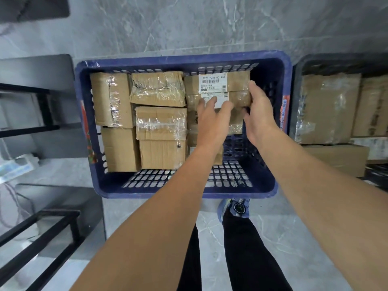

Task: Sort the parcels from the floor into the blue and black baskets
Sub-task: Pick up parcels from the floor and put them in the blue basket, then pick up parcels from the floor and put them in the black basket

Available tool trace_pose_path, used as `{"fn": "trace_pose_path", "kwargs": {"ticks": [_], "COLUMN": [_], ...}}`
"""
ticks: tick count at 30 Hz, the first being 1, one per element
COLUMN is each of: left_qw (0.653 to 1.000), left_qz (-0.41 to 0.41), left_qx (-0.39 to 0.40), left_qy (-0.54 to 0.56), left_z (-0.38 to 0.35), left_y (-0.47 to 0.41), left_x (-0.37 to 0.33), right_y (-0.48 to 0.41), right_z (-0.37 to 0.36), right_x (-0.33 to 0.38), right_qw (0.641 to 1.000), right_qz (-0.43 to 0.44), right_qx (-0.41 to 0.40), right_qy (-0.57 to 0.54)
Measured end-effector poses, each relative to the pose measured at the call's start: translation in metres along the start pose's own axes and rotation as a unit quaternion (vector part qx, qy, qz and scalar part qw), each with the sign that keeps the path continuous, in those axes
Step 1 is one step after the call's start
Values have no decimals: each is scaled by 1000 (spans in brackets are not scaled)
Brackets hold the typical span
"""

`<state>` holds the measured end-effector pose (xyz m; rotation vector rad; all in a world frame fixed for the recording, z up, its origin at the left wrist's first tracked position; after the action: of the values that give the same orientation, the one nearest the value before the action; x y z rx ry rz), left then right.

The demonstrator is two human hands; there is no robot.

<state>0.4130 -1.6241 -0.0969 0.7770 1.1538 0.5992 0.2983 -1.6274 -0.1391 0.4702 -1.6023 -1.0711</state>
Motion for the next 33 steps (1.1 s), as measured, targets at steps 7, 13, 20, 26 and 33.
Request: {"fn": "trace_pose_path", "kwargs": {"ticks": [7, 13, 20, 26, 33], "left_qw": [999, 998, 994, 982, 947], "left_qz": [37, 27, -38, -113, -211], "left_qx": [29, 57, 98, 146, 236], "left_qy": [-18, 1, 9, -27, -59], "left_z": [15, 35, 43, 51, 60], "left_y": [19, 76, 177, 281, 404], "left_x": [-16, -76, -187, -275, -347], "right_y": [26, 92, 207, 325, 481], "right_z": [11, 32, 59, 91, 112], "right_x": [17, 58, 146, 216, 260], "right_qw": [1000, 999, 990, 972, 936], "right_qz": [4, 41, 110, 189, 280], "right_qx": [8, 15, 3, -54, -121], "right_qy": [-11, -32, -84, -128, -173]}}
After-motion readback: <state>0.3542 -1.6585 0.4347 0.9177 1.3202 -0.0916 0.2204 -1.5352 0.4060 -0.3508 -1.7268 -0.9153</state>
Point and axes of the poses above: each hand's wrist, its own y-axis away from the middle knuckle, its own z-axis out of the back of the hand, x = y × z, the point moved 2 cm from there along -y, towards the middle knuckle, and after that the axes turned 1 degree about x, right-handed, at the moved point
